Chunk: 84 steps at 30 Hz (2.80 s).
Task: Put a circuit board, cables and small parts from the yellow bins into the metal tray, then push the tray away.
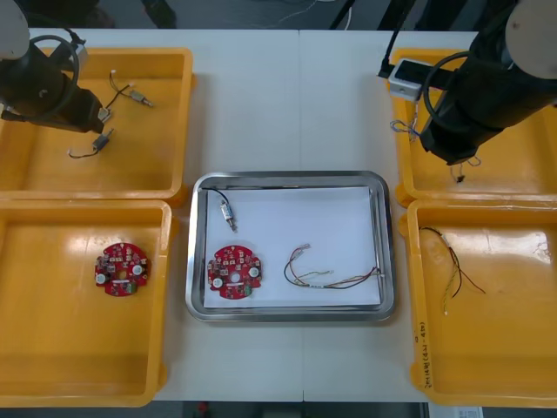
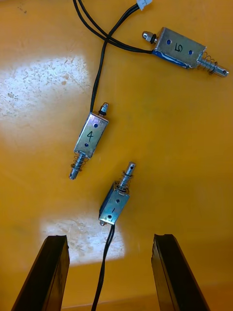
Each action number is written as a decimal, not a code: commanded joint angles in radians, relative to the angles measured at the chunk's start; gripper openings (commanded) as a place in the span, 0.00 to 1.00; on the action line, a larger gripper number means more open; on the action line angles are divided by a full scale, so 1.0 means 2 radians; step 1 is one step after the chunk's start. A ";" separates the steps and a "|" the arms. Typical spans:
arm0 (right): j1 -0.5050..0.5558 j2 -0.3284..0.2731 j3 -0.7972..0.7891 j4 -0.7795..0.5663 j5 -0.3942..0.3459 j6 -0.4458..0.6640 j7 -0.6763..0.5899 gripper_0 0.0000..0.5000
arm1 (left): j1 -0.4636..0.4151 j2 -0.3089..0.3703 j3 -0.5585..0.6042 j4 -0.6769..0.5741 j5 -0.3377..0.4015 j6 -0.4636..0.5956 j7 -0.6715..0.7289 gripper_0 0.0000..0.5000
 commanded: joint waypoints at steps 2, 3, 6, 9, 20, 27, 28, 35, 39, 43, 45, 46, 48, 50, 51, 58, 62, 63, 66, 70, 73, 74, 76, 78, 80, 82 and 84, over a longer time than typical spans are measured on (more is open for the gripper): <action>-0.033 0.033 0.055 -0.015 0.023 -0.003 0.052 0.00 | -0.027 -0.003 -0.028 0.013 -0.003 -0.033 -0.052 1.00; -0.038 0.039 0.064 -0.015 0.031 -0.002 0.055 0.00 | -0.027 -0.005 -0.031 0.019 -0.001 -0.039 -0.053 1.00; -0.049 0.055 0.088 -0.015 0.048 -0.002 0.057 0.00 | -0.027 -0.009 -0.034 0.031 -0.002 -0.052 -0.055 1.00; -0.058 0.069 0.116 -0.015 0.070 -0.003 0.057 0.00 | -0.026 -0.013 -0.038 0.041 -0.001 -0.063 -0.056 1.00; -0.066 0.098 0.194 0.015 0.097 -0.066 0.063 0.00 | -0.026 -0.019 -0.064 0.061 0.002 -0.097 -0.053 1.00; -0.065 0.105 0.233 0.029 0.097 -0.074 0.072 0.00 | -0.026 -0.027 -0.069 0.081 0.003 -0.115 -0.055 1.00; -0.064 0.106 0.236 0.029 0.097 -0.074 0.074 0.00 | -0.026 -0.027 -0.069 0.082 0.003 -0.115 -0.055 1.00; -0.046 0.106 0.251 0.045 0.090 -0.117 0.080 0.00 | -0.026 -0.027 -0.069 0.083 0.006 -0.115 -0.055 1.00; -0.017 0.107 0.252 0.046 0.099 -0.160 0.082 0.00 | -0.026 -0.027 -0.069 0.083 0.007 -0.116 -0.055 0.25; -0.001 0.104 0.252 0.047 0.107 -0.178 0.084 0.00 | -0.026 -0.027 -0.069 0.083 0.006 -0.118 -0.055 0.00; 0.000 0.102 0.252 0.049 0.107 -0.179 0.085 0.00 | -0.025 -0.028 -0.069 0.083 0.006 -0.118 -0.055 0.00; 0.001 0.102 0.253 0.050 0.107 -0.178 0.085 0.00 | -0.025 -0.028 -0.068 0.083 0.007 -0.118 -0.055 0.00; 0.002 0.100 0.255 0.054 0.108 -0.179 0.086 0.00 | -0.025 -0.027 -0.069 0.083 0.007 -0.118 -0.054 0.00; 0.004 0.100 0.255 0.057 0.108 -0.183 0.087 0.00 | -0.025 -0.027 -0.069 0.083 0.007 -0.118 -0.054 0.00; 0.005 0.100 0.257 0.058 0.109 -0.186 0.087 0.00 | -0.025 -0.026 -0.068 0.083 0.007 -0.118 -0.054 0.00; 0.020 0.097 0.255 0.058 0.114 -0.219 0.088 0.00 | -0.025 -0.011 -0.068 0.083 0.013 -0.116 -0.054 0.00; 0.029 0.095 0.255 0.058 0.122 -0.236 0.087 0.00 | -0.025 -0.005 -0.066 0.077 0.010 -0.107 -0.051 0.00; 0.030 0.094 0.255 0.058 0.124 -0.236 0.087 0.00 | -0.025 -0.003 -0.064 0.072 0.008 -0.099 -0.049 0.00; 0.030 0.093 0.255 0.058 0.130 -0.237 0.087 0.56 | -0.024 0.001 -0.052 0.060 0.004 -0.078 -0.044 0.00; 0.030 0.094 0.255 0.058 0.134 -0.241 0.082 1.00 | -0.011 0.010 -0.039 0.025 -0.009 -0.052 -0.032 0.00; 0.030 0.093 0.255 0.056 0.137 -0.242 0.078 1.00 | 0.001 0.017 -0.025 -0.003 -0.013 -0.032 -0.024 0.00; 0.030 0.092 0.255 0.053 0.137 -0.240 0.076 1.00 | 0.005 0.019 -0.020 -0.014 -0.015 -0.023 -0.021 0.00; 0.030 0.092 0.251 0.046 0.138 -0.232 0.074 1.00 | 0.010 0.022 -0.012 -0.030 -0.019 -0.009 -0.011 0.00; 0.030 0.092 0.242 0.037 0.140 -0.217 0.071 1.00 | 0.017 0.025 -0.006 -0.050 -0.024 0.005 0.009 0.00; 0.029 0.092 0.232 0.021 0.141 -0.196 0.070 1.00 | 0.029 0.028 -0.002 -0.082 -0.031 0.024 0.037 0.00; 0.029 0.095 0.222 0.009 0.140 -0.177 0.067 1.00 | 0.038 0.029 0.001 -0.106 -0.035 0.036 0.056 0.00; 0.029 0.098 0.209 -0.002 0.141 -0.153 0.065 1.00 | 0.048 0.030 0.008 -0.131 -0.039 0.049 0.077 0.00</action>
